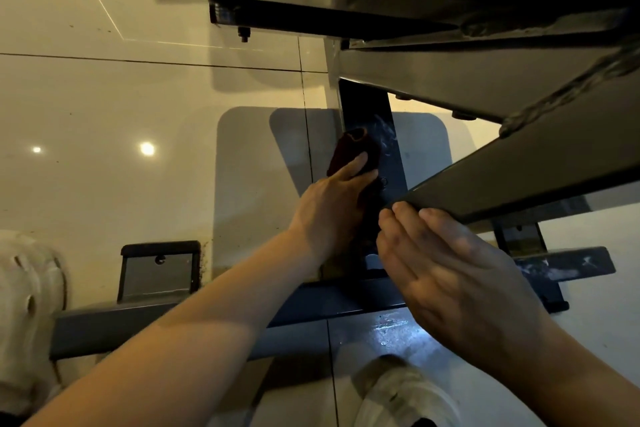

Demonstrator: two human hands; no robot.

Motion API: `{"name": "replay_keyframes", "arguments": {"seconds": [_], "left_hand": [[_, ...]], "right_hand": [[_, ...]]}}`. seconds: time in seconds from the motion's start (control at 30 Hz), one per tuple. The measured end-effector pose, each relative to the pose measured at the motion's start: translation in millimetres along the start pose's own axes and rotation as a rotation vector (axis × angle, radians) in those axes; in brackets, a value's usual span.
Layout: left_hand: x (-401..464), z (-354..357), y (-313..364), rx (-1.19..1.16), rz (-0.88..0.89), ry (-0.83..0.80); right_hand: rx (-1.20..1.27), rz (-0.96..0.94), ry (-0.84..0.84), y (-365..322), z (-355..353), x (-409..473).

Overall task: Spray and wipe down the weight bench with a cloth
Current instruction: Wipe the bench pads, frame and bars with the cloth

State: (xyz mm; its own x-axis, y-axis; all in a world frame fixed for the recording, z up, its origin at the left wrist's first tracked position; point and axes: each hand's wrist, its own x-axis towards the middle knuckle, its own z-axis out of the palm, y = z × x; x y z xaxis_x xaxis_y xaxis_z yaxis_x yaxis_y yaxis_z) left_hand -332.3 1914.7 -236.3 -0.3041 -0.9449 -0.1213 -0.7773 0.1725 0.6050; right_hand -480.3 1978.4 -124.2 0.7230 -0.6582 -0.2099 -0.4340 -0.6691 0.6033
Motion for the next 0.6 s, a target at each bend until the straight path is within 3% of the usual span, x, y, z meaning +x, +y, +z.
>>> {"name": "replay_keyframes", "arguments": {"seconds": [0.3, 0.43, 0.6], "left_hand": [[84, -24, -7, -0.019, -0.096, 0.184], [62, -20, -3, -0.119, -0.082, 0.233], [-2, 0, 12, -0.285, -0.098, 0.119]], "right_hand": [[-0.039, -0.018, 0.042, 2, 2, -1], [-0.063, -0.027, 0.046, 2, 4, -3], [-0.061, -0.006, 0.044, 1, 2, -1]]}}
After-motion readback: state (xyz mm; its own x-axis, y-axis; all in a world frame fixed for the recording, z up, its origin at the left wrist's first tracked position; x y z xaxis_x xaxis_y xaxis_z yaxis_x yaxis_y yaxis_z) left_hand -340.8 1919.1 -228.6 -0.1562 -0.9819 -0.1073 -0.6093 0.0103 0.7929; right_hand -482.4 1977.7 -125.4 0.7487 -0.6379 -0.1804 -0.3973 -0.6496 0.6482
